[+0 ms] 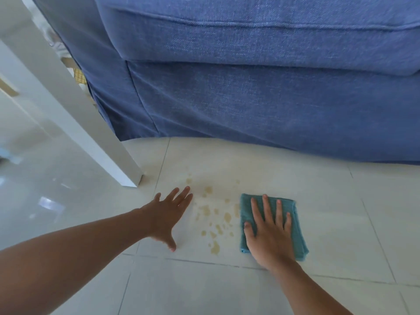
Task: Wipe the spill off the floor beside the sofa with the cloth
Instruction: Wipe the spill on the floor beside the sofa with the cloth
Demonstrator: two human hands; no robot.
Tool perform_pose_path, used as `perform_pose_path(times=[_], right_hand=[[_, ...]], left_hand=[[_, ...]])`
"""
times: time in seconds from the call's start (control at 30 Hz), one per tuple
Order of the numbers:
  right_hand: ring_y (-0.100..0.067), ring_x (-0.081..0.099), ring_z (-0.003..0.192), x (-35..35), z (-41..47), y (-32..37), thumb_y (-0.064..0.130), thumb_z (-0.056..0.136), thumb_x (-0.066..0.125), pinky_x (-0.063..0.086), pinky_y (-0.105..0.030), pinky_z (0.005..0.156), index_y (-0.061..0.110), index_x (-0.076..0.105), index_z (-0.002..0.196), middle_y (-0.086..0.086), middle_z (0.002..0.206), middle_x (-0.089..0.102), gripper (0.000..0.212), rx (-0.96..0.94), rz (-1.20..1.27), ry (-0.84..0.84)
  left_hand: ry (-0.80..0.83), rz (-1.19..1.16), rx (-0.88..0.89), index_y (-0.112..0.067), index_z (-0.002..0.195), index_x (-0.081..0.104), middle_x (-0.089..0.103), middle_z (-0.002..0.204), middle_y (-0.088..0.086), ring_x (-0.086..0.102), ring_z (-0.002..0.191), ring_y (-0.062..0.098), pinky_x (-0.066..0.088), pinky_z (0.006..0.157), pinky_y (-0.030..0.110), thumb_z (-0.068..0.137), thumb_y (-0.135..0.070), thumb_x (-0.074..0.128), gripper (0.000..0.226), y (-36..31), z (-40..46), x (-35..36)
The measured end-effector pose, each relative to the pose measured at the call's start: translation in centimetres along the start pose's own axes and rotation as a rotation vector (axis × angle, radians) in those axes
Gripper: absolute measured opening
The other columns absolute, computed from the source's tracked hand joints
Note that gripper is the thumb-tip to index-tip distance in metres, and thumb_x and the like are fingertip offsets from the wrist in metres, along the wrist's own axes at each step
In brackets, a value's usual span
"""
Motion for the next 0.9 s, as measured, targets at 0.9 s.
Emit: perform_pose_path(times=[0.9], right_hand=[[-0.028,-0.008,0.154,0.1,-1.9,-1.8,0.063,0.09,0.01,0.0,-0.053,0.123,0.03,0.002,0.159,0.003,0.169,-0.007,0.077,0.118,-0.014,-0.045]], left_hand=[[0.0,-0.121,-0.05,-0.001,0.151,-0.024,-0.032,0.158,0.019,-0.019,0.15,0.037,0.011,0.124,0.047,0.062,-0.067,0.081,0.152,2.0,0.3,1.3]])
Point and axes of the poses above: each hand's wrist, its own z-axis towards the middle knuckle, its own x-axis out of the palm, y = z × x, the point moved 7 cm from there along z, towards the middle knuckle
